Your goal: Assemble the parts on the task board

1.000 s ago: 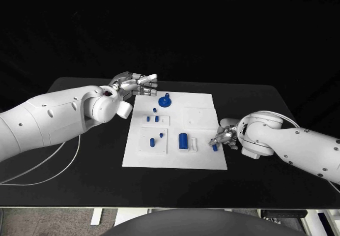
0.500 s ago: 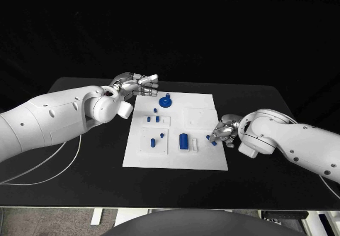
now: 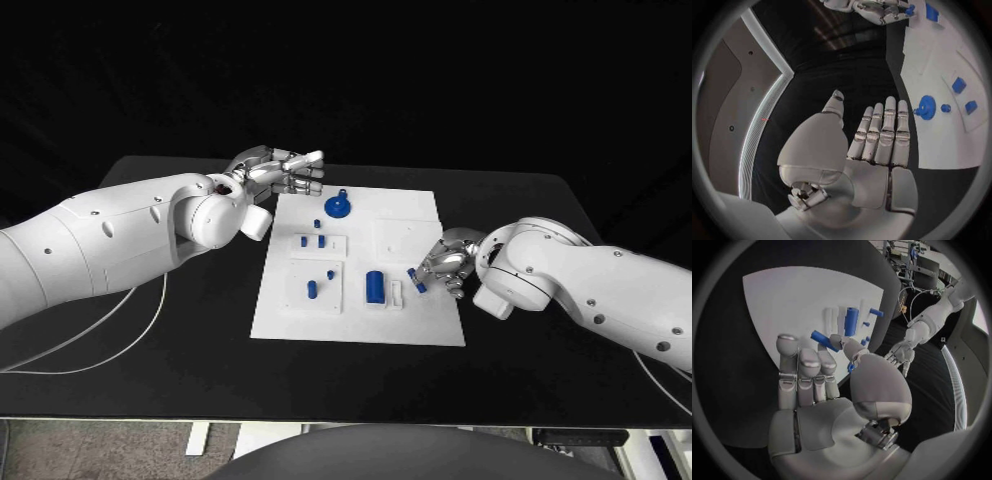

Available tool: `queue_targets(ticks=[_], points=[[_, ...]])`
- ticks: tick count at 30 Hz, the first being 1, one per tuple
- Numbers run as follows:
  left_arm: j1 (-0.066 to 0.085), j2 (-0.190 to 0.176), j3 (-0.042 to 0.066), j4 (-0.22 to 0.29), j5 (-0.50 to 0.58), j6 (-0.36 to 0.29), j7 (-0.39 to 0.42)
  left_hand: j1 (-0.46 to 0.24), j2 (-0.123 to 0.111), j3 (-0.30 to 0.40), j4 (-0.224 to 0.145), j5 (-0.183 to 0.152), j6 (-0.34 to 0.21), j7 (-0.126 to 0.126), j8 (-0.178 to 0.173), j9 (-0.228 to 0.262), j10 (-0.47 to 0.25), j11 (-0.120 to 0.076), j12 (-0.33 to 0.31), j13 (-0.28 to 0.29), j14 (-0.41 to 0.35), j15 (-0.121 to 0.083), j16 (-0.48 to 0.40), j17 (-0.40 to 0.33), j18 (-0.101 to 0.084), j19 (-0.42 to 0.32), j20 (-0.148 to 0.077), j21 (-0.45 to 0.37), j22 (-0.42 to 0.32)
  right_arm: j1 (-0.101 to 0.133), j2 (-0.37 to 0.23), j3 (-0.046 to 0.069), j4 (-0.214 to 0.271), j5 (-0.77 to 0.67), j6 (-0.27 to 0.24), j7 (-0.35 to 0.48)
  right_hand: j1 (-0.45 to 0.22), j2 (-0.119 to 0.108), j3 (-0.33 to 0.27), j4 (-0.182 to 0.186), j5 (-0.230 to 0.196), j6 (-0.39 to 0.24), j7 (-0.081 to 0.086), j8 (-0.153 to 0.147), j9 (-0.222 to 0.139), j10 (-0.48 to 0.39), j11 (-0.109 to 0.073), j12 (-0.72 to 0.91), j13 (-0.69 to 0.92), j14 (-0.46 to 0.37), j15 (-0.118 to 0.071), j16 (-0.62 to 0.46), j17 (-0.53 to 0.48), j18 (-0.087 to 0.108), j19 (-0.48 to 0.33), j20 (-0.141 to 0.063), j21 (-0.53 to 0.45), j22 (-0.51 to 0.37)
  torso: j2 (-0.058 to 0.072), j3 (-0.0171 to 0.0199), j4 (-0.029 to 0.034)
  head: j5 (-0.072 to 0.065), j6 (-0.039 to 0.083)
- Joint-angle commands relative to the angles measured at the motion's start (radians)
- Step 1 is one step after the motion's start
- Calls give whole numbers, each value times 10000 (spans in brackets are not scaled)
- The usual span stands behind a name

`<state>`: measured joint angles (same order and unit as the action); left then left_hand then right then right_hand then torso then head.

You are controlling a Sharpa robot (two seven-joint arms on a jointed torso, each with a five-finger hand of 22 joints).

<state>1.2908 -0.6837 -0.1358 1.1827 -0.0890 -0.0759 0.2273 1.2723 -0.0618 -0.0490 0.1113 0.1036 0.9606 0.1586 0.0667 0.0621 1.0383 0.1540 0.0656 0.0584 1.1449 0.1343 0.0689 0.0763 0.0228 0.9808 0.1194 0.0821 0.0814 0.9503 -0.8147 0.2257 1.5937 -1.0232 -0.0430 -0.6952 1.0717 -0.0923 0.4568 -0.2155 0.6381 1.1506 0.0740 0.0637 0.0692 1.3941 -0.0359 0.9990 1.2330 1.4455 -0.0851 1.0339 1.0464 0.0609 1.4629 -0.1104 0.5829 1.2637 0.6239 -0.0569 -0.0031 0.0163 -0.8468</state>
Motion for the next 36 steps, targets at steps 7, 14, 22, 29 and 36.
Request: queue_targets(ticks=[7, 14, 22, 29, 36], points=[[15, 21, 5, 13, -28, 171, 30, -6, -41, -21, 60, -64, -67, -10, 6, 6, -82, 24, 12, 9, -52, -19, -39, 19, 38, -55, -32, 65, 11, 14, 116, -54, -32, 259, 438, -449, 22, 66, -471, 73, -57, 119, -34, -8, 1, -106, -4, -59, -7, 38, -60, -53, -19, 144, 490, -25, -34, -57, -4, -2, -10, 8, -18], [15, 25, 5, 16, -38, 174, 23, -6, -41, -21, 60, -64, -67, -10, 6, 6, -82, 24, 12, 9, -52, -19, -39, 19, 38, -55, -32, 65, 11, 16, 258, -169, -66, -454, 724, -602, -32, 124, -819, 276, -734, 179, -81, -10, 2, -123, -9, -132, -59, 37, -53, -112, -66, 131, 485, -18, -116, -113, -3, 11, -6, 19, -23], [15, 28, 5, 15, -43, 178, 12, -6, -41, -21, 60, -64, -67, -10, 6, 6, -82, 24, 12, 9, -52, -19, -39, 19, 38, -55, -32, 65, 11, 17, 444, -287, -116, -1126, 746, -650, 55, 124, -1151, 644, -1797, 256, -135, -8, 7, -93, -17, -121, -77, 53, -55, -116, -62, 119, 496, -19, -122, -159, 3, 4, 4, 32, -31], [16, 40, 5, 15, -45, 195, -4, -6, -41, -21, 60, -64, -67, -10, 6, 6, -82, 24, 12, 9, -52, -19, -39, 19, 38, -55, -32, 65, 11, 18, 611, -338, -210, -1436, 714, -648, 219, 50, -1339, 1106, -2325, 291, -160, -7, 5, -77, -16, -115, -94, 55, -52, -115, -59, 111, 497, -19, -89, -190, 5, -1, 4, 48, -43], [17, 43, 5, 8, -51, 202, -20, 5, -70, -2, 115, -100, -43, -9, 8, 8, -83, 24, 13, 9, -44, -21, -39, 20, 36, -50, -33, 68, 12, 20, 682, -405, -310, -1527, 917, -646, 272, -13, -1387, 1350, -2432, 349, -183, -1, 12, -85, -26, -129, -111, 54, -56, -132, -73, 108, 489, -20, -123, -229, 0, 2, 1, 86, -84]])
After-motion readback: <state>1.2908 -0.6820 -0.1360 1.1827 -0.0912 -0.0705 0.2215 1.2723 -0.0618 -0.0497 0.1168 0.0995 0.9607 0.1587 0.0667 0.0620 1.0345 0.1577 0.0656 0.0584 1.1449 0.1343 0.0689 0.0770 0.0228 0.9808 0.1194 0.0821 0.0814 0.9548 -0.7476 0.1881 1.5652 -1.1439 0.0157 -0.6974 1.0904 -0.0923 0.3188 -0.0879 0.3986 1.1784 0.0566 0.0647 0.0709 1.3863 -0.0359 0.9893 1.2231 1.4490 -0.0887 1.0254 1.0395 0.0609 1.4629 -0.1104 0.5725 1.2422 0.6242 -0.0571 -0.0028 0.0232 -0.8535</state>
